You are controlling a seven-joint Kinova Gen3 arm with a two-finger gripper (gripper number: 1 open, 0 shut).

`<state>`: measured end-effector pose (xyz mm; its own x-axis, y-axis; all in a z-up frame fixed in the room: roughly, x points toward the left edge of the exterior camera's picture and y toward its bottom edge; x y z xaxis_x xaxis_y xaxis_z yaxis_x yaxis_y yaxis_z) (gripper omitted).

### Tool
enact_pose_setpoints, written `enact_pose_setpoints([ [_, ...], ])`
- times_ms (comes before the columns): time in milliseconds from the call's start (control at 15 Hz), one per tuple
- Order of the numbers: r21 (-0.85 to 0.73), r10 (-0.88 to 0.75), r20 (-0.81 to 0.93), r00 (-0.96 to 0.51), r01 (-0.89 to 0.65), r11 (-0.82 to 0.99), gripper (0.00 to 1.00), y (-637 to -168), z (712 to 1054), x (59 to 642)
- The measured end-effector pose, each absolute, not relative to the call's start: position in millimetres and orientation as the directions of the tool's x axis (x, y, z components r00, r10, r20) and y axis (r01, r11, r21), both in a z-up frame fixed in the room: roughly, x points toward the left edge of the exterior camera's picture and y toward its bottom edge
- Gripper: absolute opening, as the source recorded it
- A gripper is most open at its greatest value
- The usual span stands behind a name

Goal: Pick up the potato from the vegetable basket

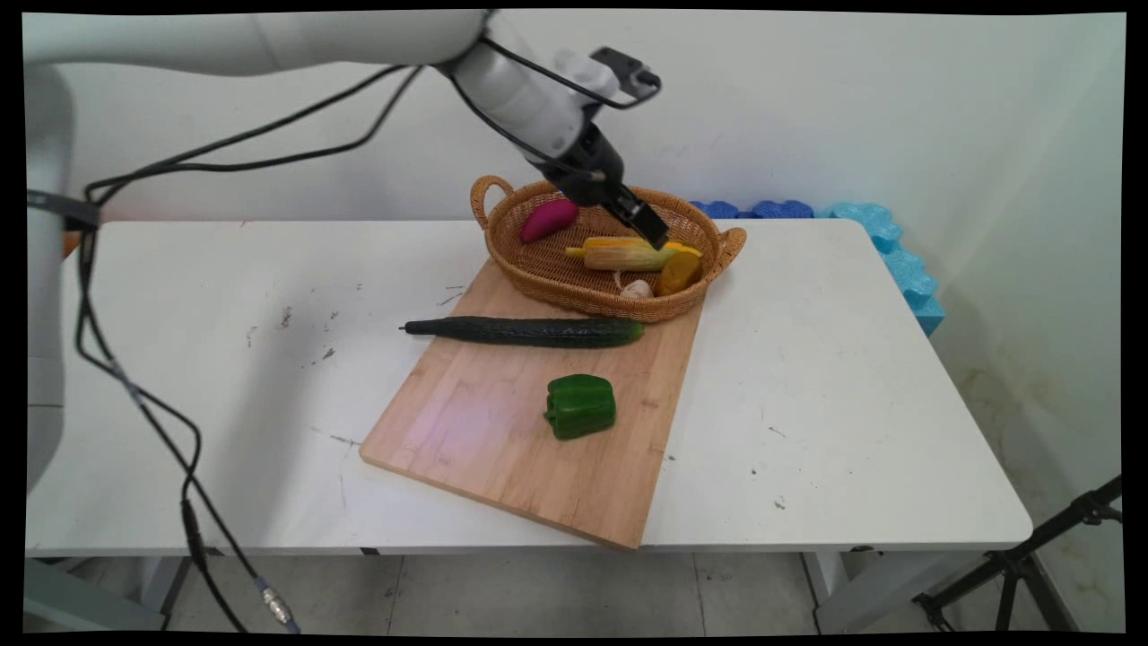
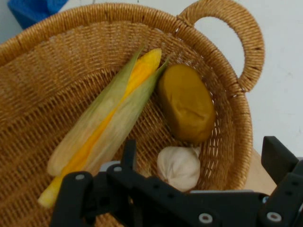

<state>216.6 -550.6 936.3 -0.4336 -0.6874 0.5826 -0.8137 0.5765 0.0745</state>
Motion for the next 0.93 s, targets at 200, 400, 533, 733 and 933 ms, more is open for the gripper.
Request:
enact_pose_setpoints([
  [200,0.082,-0.711,0.555,-0.432,-0.822,0.563,1.00,-569,919,200],
  [400,0.095,-0.734,0.524,-0.432,-0.827,0.554,1.00,-586,899,180],
  [533,0.099,-0.743,0.510,-0.434,-0.828,0.552,1.00,-594,888,171],
  [733,0.102,-0.750,0.494,-0.439,-0.828,0.552,1.00,-604,877,160],
  [933,0.101,-0.755,0.481,-0.445,-0.828,0.552,1.00,-612,868,152],
])
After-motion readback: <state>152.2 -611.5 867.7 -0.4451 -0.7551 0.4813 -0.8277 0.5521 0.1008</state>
